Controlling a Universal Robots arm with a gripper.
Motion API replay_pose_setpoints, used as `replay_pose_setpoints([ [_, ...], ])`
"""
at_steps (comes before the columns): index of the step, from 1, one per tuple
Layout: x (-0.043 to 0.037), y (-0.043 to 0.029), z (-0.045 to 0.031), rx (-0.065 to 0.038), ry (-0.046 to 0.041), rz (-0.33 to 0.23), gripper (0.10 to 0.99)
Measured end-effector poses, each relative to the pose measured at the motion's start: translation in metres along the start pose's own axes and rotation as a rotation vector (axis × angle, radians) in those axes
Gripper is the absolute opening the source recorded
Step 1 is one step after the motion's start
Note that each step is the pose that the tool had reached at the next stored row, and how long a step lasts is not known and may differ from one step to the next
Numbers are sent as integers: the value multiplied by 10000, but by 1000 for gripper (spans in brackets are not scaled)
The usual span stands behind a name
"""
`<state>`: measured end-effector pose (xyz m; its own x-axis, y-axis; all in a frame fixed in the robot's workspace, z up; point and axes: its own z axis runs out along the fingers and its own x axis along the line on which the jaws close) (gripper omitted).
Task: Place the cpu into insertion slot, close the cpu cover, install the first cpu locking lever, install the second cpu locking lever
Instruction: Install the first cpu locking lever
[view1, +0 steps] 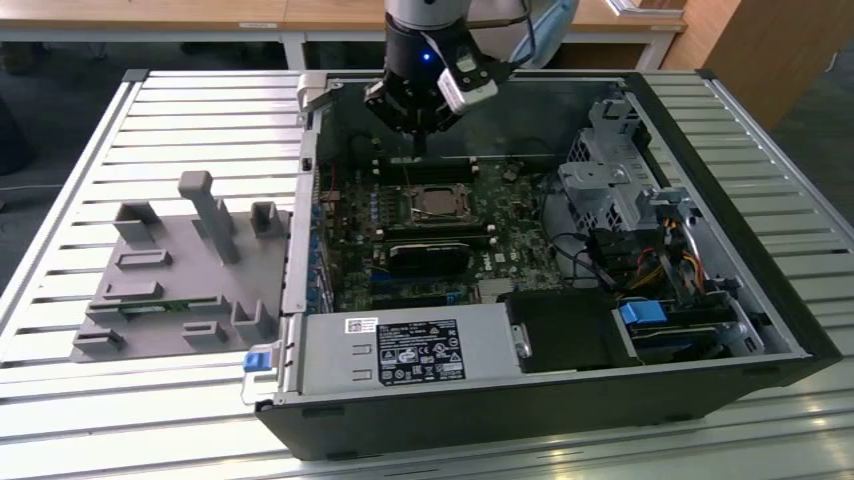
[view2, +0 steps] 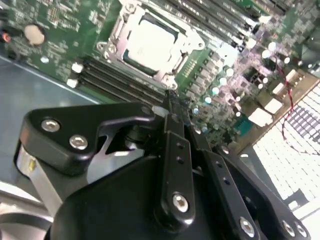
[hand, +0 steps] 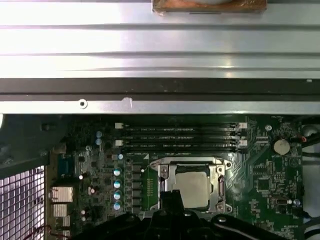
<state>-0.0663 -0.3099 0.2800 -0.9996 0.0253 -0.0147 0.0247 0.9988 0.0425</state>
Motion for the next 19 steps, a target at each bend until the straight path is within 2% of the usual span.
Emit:
replay_pose_setpoints([
  [4, 21, -6, 47, -1, 2, -32, 106],
  [9, 149, -10, 62, -2, -27, -45, 106],
  [11, 170, -10, 63, -4, -109, -65, 106],
  [13, 202, -11, 66, -28, -155, -85, 106],
  [19, 293, -16, 124, -32, -163, -109, 106],
])
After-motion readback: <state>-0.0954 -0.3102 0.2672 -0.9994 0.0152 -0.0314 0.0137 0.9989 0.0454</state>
